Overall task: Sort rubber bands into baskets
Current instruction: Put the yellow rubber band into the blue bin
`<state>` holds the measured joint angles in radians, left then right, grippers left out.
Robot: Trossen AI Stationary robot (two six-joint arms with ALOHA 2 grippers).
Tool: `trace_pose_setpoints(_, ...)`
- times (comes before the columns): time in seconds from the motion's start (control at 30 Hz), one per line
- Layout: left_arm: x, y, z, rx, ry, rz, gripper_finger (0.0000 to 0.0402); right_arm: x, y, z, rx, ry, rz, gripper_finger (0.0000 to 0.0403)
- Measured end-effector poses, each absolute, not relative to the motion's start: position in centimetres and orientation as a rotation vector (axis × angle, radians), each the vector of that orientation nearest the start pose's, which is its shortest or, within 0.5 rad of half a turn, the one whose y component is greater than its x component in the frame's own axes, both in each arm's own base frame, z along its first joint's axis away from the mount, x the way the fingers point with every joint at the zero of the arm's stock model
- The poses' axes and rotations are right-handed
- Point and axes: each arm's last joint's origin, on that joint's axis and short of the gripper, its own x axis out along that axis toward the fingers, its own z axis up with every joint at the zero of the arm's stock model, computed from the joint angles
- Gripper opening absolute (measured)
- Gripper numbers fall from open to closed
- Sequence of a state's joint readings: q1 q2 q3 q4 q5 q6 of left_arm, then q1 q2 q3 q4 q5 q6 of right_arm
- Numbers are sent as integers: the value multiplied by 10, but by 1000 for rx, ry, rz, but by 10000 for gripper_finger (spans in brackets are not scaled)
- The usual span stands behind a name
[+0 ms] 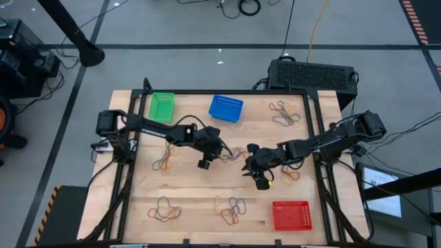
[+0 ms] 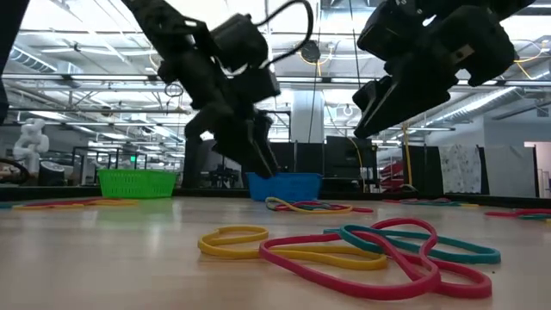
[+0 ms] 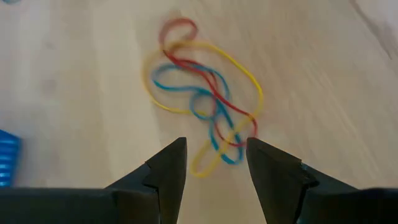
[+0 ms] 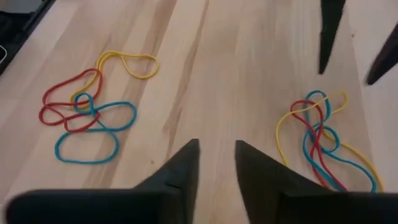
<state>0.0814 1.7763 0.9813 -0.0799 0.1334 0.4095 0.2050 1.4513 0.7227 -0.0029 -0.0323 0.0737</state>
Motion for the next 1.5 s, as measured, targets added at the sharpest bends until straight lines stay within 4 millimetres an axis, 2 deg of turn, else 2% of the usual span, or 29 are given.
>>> trace_pose_setpoints(0.17, 352, 32, 144, 280, 849, -248, 176, 277, 59, 183, -25, 733, 235, 9)
trace_pose_setpoints(0.43, 356, 44, 131, 278, 849, -244, 176, 277, 59, 183, -28, 733, 237, 4)
trace_pose_setpoints(1.1, 353, 46, 129, 239, 864, -287, 173, 277, 59, 183, -41, 731, 242, 1)
trace_pose_setpoints(1.5, 353, 46, 129, 238, 865, -287, 74, 277, 59, 183, -40, 731, 241, 0)
